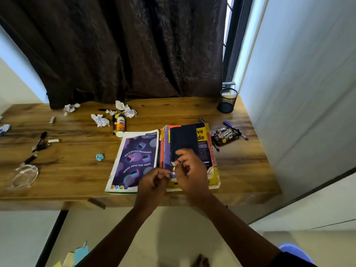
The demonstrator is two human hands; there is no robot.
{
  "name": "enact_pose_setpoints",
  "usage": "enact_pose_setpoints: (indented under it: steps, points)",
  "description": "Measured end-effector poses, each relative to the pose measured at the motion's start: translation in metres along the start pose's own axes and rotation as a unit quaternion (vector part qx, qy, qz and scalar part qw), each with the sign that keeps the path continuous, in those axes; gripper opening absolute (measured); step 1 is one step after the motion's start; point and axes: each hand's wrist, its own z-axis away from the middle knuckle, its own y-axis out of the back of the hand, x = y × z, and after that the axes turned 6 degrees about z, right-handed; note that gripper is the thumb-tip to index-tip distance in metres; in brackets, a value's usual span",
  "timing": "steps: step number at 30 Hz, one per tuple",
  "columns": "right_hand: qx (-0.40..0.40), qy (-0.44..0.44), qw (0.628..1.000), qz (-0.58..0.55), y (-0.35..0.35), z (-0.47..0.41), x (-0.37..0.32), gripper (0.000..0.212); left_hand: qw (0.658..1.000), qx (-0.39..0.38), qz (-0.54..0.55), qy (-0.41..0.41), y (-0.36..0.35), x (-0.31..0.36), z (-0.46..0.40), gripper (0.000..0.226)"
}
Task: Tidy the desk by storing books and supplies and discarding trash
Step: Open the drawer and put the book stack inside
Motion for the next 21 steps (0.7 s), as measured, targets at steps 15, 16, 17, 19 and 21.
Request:
enact_pose_setpoints:
  steps: [15, 16, 17, 19, 21]
  points:
    - [-0.136, -0.501, 0.83, -0.202, -0.056, 0.112, 0.041, 0.031, 0.803, 0.047, 0.398, 0.44, 0.07, -0.112, 0.05, 0.027]
    - [-0.104, -0.543, 0.799, -0.237, -0.058, 0.114, 0.051, 0.031, 0.79, 0.063, 0.412, 0.45, 0.071, -0.121, 0.048, 0.031]
    - [-0.063, -0.573, 0.769, -0.277, -0.06, 0.115, 0.06, 0.028, 0.779, 0.078, 0.424, 0.456, 0.071, -0.127, 0.045, 0.037]
    - [0.025, -0.604, 0.715, -0.35, -0.061, 0.116, 0.077, 0.02, 0.748, 0.102, 0.455, 0.472, 0.068, -0.138, 0.039, 0.049]
    - [0.081, -0.617, 0.684, -0.38, -0.061, 0.11, 0.089, 0.019, 0.703, 0.118, 0.503, 0.488, 0.065, -0.146, 0.031, 0.063]
